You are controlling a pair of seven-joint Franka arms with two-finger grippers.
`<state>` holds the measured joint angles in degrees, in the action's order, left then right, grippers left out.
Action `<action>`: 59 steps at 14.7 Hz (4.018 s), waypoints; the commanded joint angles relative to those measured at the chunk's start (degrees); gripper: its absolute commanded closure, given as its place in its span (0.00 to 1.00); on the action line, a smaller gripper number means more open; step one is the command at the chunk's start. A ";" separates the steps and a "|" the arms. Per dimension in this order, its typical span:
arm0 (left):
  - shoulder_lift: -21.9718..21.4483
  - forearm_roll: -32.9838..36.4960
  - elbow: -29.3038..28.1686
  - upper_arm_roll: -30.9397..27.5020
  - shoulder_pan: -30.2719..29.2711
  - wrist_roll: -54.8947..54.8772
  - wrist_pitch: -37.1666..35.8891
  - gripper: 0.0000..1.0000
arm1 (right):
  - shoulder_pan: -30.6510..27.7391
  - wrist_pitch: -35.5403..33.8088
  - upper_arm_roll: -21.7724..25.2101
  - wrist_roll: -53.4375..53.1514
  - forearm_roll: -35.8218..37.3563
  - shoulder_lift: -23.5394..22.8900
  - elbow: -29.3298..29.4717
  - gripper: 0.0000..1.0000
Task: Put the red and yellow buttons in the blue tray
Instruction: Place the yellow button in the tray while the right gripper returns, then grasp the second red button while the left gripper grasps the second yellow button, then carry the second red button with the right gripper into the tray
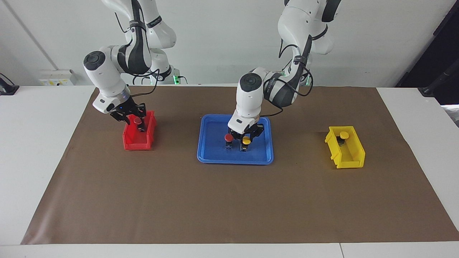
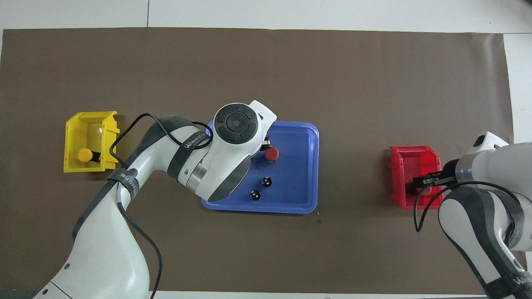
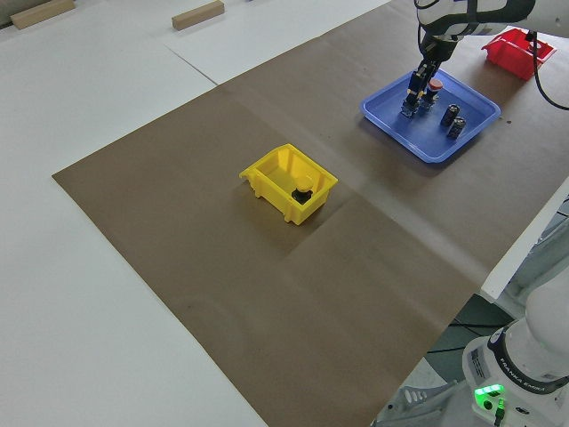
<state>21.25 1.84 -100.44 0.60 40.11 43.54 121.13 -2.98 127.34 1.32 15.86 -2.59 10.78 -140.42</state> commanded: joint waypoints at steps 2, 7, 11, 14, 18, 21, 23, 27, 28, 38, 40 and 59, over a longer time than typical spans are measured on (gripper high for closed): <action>-0.60 -0.44 1.82 -1.39 0.32 0.50 -3.08 0.16 | -0.89 1.51 -0.53 1.28 0.57 1.26 -1.96 0.38; -5.77 -0.35 4.64 -1.74 -6.26 -8.27 -14.06 0.04 | -0.89 1.59 -0.53 1.46 0.65 1.61 -3.02 0.39; -8.33 0.00 7.97 -1.74 -14.69 -18.02 -21.35 0.00 | -0.98 2.30 -0.53 2.07 0.57 1.70 -3.81 0.40; -10.60 2.28 10.27 -2.09 -19.96 -26.36 -28.22 0.00 | -1.06 2.65 -0.44 3.55 0.57 1.96 -4.25 0.41; -15.79 2.20 9.21 -2.09 -29.63 -38.33 -29.55 0.00 | -1.94 2.56 -0.44 4.18 0.65 2.05 -4.42 0.43; -17.56 1.07 9.30 -2.18 -31.49 -42.30 -29.99 0.00 | -1.94 2.56 -0.53 4.18 0.65 2.22 -4.77 0.45; -17.65 -2.26 9.39 -2.36 -33.94 -47.37 -29.73 0.00 | -1.94 2.47 -0.53 4.18 0.65 2.22 -4.77 0.45; -18.62 -5.71 9.48 -2.18 -36.77 -51.80 -29.38 0.00 | -1.94 2.47 -0.53 4.18 0.57 2.66 -5.48 0.47; -18.79 -5.71 8.61 -2.27 -36.86 -51.80 -28.33 0.00 | -1.94 2.47 -0.53 4.18 0.65 2.66 -5.56 0.49; -19.32 -5.62 -8.79 -3.06 -40.28 -51.54 -6.97 0.07 | -1.42 -8.83 -0.53 4.09 1.35 -1.46 8.02 0.76; -19.41 -5.62 -10.12 -3.15 -40.29 -51.27 -6.26 0.07 | -1.33 -15.34 -1.05 3.39 1.45 -4.00 15.58 0.75; -20.81 -5.62 -27.08 -3.15 -41.16 -51.18 4.99 0.33 | 28.73 -13.09 -1.67 -38.54 -2.07 -28.27 43.04 0.75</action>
<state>2.74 -2.61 -124.16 -2.57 -0.79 -7.26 123.92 25.94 112.54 -0.50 -23.07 -3.58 -19.15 -94.82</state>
